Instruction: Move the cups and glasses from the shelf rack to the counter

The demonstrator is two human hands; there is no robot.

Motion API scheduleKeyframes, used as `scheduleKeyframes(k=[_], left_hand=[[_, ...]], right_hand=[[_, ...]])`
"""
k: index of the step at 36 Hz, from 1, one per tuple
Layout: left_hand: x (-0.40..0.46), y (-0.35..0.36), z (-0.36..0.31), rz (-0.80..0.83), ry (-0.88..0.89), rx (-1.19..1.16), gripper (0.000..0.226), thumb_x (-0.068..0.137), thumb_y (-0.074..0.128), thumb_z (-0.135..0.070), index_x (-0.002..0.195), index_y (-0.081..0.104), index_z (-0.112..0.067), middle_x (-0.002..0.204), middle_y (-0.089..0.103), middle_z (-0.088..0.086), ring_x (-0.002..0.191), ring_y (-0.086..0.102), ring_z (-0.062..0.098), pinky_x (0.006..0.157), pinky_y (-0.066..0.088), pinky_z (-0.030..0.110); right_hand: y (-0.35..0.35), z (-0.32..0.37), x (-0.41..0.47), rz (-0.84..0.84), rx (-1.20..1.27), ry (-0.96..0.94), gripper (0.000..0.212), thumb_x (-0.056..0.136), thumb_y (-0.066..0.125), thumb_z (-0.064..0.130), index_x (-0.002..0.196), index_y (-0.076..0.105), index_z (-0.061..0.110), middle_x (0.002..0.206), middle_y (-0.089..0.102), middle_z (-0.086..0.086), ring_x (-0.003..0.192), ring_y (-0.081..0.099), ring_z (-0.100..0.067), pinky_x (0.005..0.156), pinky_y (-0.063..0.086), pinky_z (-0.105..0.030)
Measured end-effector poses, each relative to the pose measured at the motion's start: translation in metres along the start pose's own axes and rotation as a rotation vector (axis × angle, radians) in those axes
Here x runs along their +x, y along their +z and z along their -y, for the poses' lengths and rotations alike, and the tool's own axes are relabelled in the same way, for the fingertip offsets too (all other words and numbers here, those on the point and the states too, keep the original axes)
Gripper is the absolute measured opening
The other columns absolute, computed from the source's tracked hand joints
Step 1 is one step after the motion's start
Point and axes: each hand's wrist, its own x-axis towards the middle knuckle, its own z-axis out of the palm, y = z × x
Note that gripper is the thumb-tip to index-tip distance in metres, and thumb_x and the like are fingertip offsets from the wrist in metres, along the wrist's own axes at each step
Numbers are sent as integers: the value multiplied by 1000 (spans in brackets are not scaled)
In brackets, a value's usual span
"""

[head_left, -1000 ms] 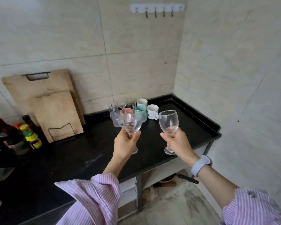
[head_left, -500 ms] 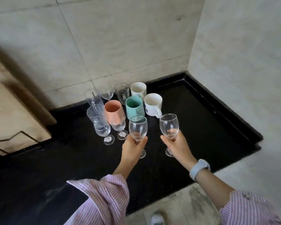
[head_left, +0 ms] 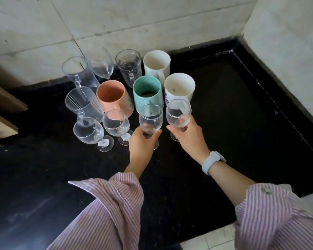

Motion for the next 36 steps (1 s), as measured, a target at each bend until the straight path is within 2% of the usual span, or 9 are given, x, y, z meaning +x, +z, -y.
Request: scheduleKeyframes(k=[5,7,11,16,21,25,29,34,36], left_hand=[[11,4,2,-36,-24,-51,27,76,71,-34,84,61,-9,73,67,0,71,65,15,60,48,22],[17,5,3,-38,-27,-61,29,76,71,-34,85,63,-7,74,68,3,73,66,19,61,48,27],[25,6,4,-58,-26,-56,37,77,70,-35,98,63,-6,88,69,4,82,63,17,64,42,20],[26,7,3,-71,-15,-74,22,78,68,-29,84,61,-9,71,61,-6,67,56,5,57,37,-1],[22,8,4,-75,20,-123,15,80,67,-21,77,54,-15,63,55,-13,60,51,-1,54,37,0],[17,9,6,-55,3,-153,17,80,67,-20,90,56,-12,78,65,1,71,60,7,59,41,8],[4,6,11,-72,49,-114,28,81,65,-16,107,56,-14,101,61,2,79,60,5,67,44,13],[-32,-4,25,-96,173,81,40,83,62,-14,120,52,-8,123,53,9,109,55,21,89,48,32],[-48,-5,35,-81,230,261,42,83,63,-20,122,52,-9,128,53,9,118,49,25,97,41,39]], right_hand=[[11,-3,15,-42,15,11,43,77,72,30,111,54,13,99,68,0,86,63,-10,78,50,-23],[15,-5,20,-41,21,21,42,77,72,30,110,54,13,99,68,1,86,63,-8,74,49,-15],[21,-8,26,-56,41,45,38,78,71,27,109,56,10,94,64,6,78,57,3,64,41,3],[25,-9,32,-62,59,75,36,79,70,25,108,58,8,94,67,2,87,64,-10,68,43,-6],[26,-11,32,-42,54,76,32,83,65,25,110,59,8,101,68,-2,90,63,-11,68,41,-3],[26,-11,28,-34,54,77,28,84,64,22,108,57,9,100,63,1,79,56,1,64,39,5],[23,-11,17,-27,30,113,32,85,63,24,113,55,9,112,61,-5,89,59,-11,76,47,-18],[10,4,-10,-97,10,217,35,86,60,27,118,53,13,122,59,-3,86,57,-7,74,45,-17],[-3,22,-20,-145,135,226,31,86,60,24,116,55,15,117,61,-1,91,59,-10,83,51,-28]])
